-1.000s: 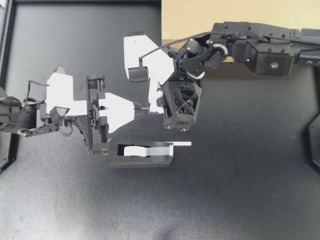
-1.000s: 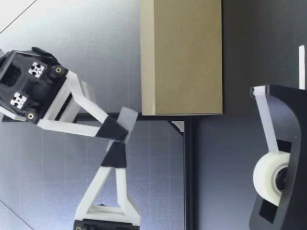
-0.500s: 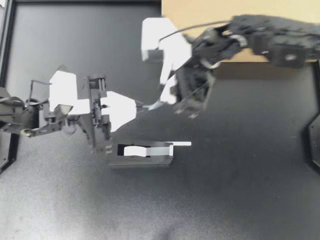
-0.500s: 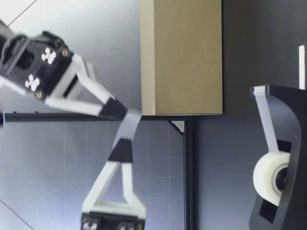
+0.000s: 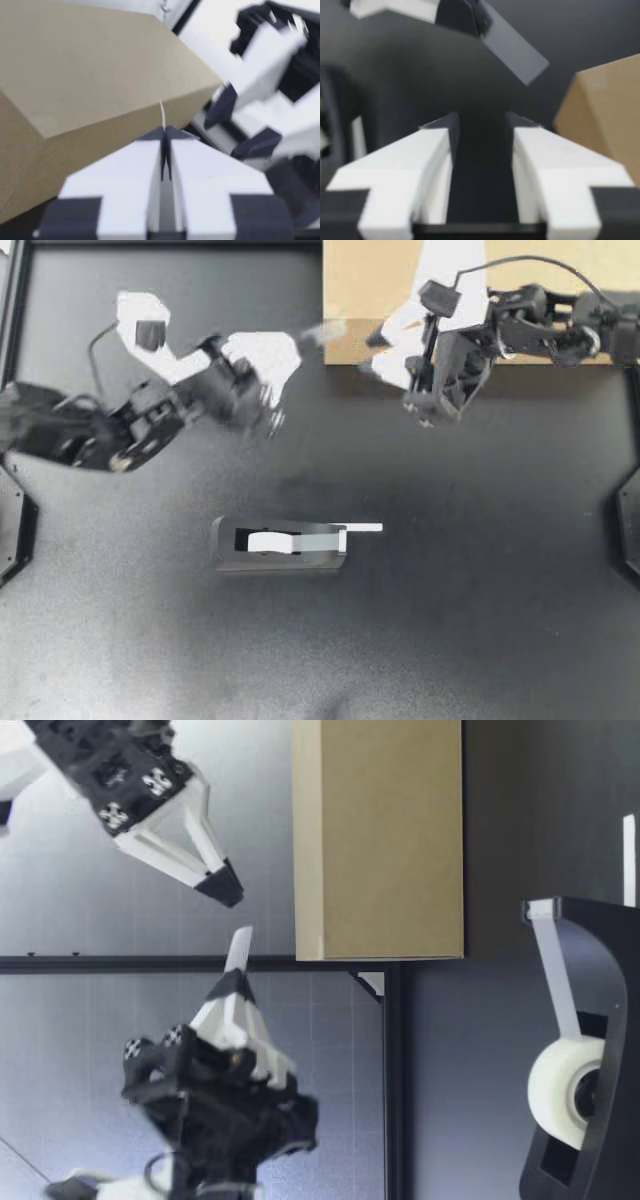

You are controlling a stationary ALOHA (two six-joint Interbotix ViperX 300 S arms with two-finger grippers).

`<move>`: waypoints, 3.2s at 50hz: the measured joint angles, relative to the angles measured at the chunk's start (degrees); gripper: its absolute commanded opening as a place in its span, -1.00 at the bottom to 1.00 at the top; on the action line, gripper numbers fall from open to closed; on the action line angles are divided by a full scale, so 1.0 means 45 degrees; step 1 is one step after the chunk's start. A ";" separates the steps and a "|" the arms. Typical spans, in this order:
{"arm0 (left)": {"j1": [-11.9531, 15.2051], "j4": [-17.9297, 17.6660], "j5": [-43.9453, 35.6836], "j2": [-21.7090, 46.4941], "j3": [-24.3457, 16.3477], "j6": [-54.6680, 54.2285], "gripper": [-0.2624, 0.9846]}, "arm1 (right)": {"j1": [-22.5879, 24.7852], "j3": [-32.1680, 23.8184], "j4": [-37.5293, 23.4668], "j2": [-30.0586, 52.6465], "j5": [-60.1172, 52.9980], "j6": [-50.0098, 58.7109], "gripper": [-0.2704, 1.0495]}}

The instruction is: Cut a small piece of tape from the tape dispenser then place it on the cardboard box's edge.

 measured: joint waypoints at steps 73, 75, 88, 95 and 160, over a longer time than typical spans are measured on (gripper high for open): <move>0.1582 -0.0078 0.0703 0.2324 -0.1172 -0.4434 -0.72 | -0.0957 -0.0566 -0.0371 0.3965 -0.4980 -0.0137 -0.72; 0.1582 -0.0059 0.0703 0.2324 -0.1172 -0.4434 -0.72 | -0.0996 -0.0566 -0.0371 0.4004 -0.4961 -0.0137 -0.72; 0.1582 -0.0078 0.0723 0.2324 -0.1172 -0.4434 -0.72 | -0.1211 -0.1094 -0.0410 0.4531 -0.4512 -0.0117 -0.72; 0.1582 -0.0078 0.0723 0.2324 -0.1191 -0.4434 -0.71 | -0.1250 -0.1465 -0.0488 0.4766 -0.4316 -0.0117 -0.72; -0.1211 0.0488 0.2520 -0.1875 0.1328 0.4531 -0.01 | 0.1797 -0.0215 -0.0508 0.0957 -0.4141 0.0020 -0.72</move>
